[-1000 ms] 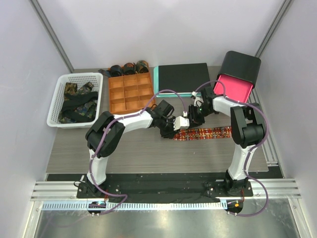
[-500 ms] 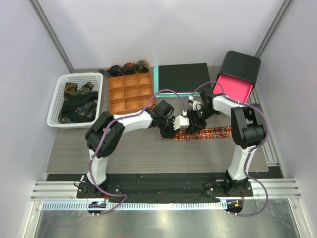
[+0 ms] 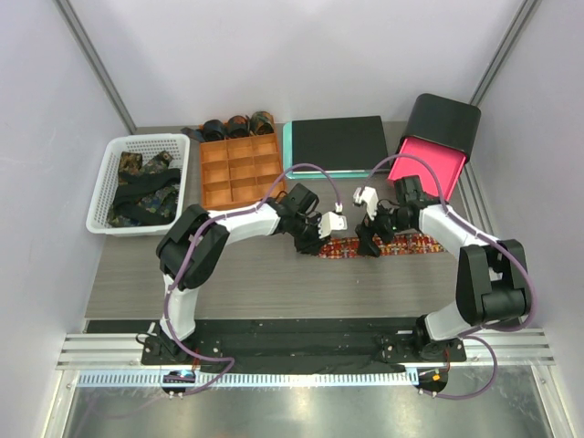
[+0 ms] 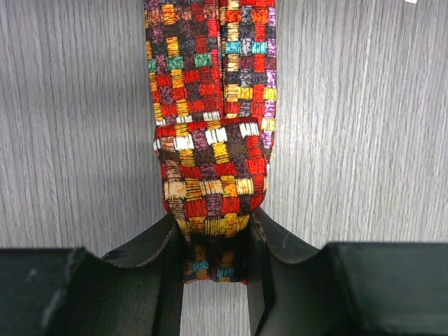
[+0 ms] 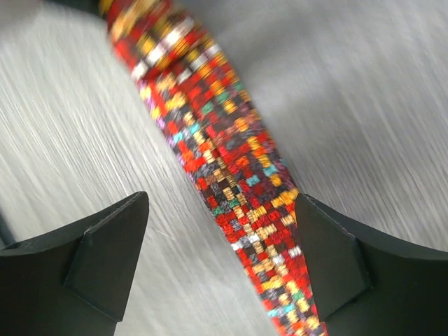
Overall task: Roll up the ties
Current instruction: Roll the tie at the center of the board.
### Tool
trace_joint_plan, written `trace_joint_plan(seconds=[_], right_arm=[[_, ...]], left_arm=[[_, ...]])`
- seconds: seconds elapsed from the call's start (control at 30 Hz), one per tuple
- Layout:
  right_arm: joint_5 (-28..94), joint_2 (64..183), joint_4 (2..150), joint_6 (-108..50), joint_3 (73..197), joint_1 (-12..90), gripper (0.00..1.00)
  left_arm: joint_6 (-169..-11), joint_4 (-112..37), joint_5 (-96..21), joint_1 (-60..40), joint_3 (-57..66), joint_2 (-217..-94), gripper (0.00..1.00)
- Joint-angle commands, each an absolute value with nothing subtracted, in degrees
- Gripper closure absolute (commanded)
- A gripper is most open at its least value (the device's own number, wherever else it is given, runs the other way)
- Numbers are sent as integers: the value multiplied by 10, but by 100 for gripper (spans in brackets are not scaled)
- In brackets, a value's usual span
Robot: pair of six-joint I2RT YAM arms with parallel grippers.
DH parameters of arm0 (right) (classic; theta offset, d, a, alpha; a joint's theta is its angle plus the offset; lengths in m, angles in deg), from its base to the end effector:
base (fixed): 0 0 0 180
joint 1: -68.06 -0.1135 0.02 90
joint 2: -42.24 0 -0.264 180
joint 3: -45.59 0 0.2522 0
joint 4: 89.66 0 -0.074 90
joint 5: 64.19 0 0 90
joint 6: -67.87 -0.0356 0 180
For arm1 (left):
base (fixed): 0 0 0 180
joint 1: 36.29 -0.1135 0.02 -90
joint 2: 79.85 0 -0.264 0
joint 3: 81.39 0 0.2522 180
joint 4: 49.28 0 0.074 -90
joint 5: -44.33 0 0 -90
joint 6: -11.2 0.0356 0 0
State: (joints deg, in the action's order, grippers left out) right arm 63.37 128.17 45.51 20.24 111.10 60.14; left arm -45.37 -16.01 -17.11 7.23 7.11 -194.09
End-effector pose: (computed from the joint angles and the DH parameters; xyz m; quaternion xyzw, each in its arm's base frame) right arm 0.2747 0.0601 0.1960 -0.4554 0.8078 0.2403 0.2869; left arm 0.2854 -0.2945 0.1545 0.6326 0.6901 -0.2595 0.2370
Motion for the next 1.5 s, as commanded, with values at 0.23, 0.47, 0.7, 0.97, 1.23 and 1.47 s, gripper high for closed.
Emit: trace_joint_plan(seconds=[0.23, 0.47, 0.7, 0.97, 1.23, 1.47], right_arm=[[665, 1332, 469, 559, 1089, 578, 8], [641, 1383, 429, 614, 1118, 574, 28], [629, 1380, 420, 643, 1114, 572, 59], [604, 1372, 457, 654, 1091, 569, 67], [593, 1368, 467, 647, 1091, 568, 69], [622, 1297, 445, 548, 1105, 588, 30]], left_arm=[[-447, -100, -181, 59, 65, -1948, 76], [-451, -100, -182, 48, 64, -1947, 76], [-465, -130, -171, 33, 47, -1922, 76], [-432, -172, -133, 15, 0, -1872, 76], [-346, -68, -164, 35, 43, -1913, 78], [-356, -41, -179, 43, 76, -1942, 78]])
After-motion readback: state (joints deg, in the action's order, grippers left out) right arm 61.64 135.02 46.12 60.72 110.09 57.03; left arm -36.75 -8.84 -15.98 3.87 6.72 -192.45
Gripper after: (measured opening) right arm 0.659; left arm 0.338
